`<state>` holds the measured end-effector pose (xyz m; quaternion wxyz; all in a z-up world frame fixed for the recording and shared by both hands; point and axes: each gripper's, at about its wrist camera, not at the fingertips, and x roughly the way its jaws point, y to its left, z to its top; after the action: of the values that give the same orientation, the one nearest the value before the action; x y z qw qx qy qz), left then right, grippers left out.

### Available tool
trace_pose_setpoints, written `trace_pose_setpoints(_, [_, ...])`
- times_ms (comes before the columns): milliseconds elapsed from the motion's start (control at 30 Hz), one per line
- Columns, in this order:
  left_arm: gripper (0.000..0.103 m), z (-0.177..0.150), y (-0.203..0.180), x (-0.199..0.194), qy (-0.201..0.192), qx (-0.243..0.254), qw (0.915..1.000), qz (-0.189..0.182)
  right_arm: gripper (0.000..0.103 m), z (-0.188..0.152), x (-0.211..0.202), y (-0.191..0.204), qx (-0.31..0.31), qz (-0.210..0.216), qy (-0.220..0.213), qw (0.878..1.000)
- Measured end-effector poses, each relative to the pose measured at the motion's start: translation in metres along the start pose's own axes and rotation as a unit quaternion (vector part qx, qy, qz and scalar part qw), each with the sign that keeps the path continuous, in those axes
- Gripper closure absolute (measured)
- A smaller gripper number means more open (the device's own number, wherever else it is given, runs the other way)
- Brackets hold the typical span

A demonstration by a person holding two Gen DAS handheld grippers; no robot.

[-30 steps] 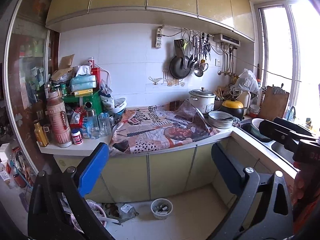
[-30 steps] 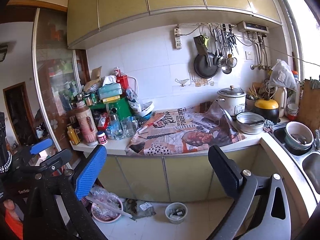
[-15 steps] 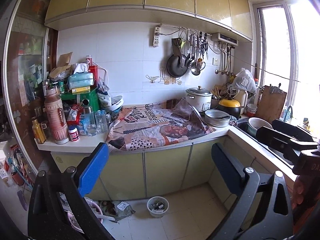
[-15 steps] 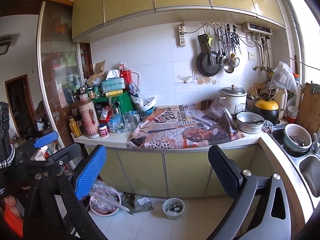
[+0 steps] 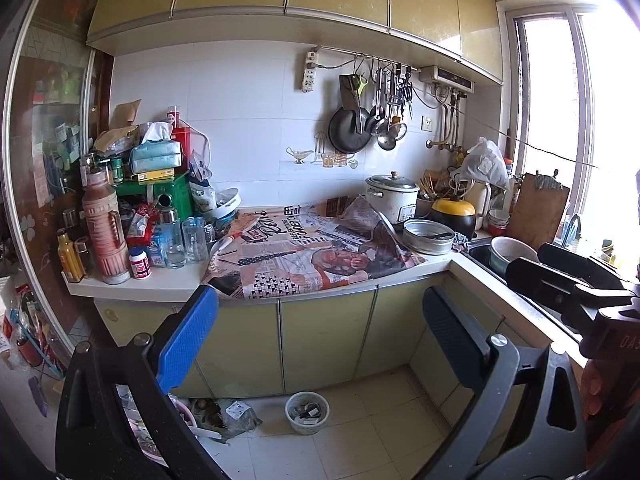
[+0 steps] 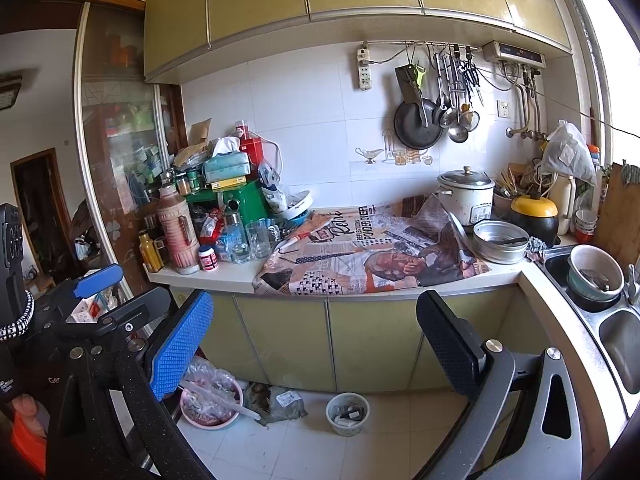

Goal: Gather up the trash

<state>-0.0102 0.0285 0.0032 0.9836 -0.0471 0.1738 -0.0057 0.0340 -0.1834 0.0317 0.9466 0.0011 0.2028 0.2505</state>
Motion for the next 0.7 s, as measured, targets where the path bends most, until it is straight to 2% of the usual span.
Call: trace_pose_setpoints(700, [0.001,-0.0019,-0.0032,0.0018,0.003,-0.007,0.9999,-0.007,0.002,0.0032,0.0018,0.0043,0.001,0.0,0.003,1.0])
